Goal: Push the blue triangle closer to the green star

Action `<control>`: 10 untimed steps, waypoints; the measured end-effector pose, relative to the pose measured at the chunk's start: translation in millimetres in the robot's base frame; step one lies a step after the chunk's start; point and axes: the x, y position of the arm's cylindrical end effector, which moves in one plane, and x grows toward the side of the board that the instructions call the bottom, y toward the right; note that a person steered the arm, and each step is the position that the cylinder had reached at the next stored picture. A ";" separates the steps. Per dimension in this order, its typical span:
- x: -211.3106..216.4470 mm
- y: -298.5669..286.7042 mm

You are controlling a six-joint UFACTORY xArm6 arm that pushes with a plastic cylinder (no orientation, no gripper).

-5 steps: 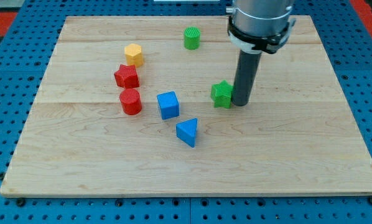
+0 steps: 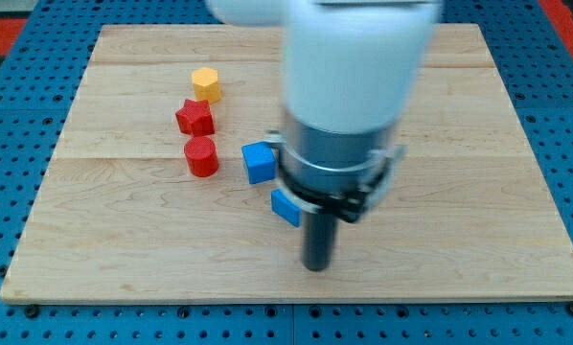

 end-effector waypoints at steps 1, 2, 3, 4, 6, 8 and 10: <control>-38.0 -3.4; -41.3 -15.4; -37.7 -63.9; -47.2 -80.2; -89.0 46.3; -132.4 95.8; -171.3 131.8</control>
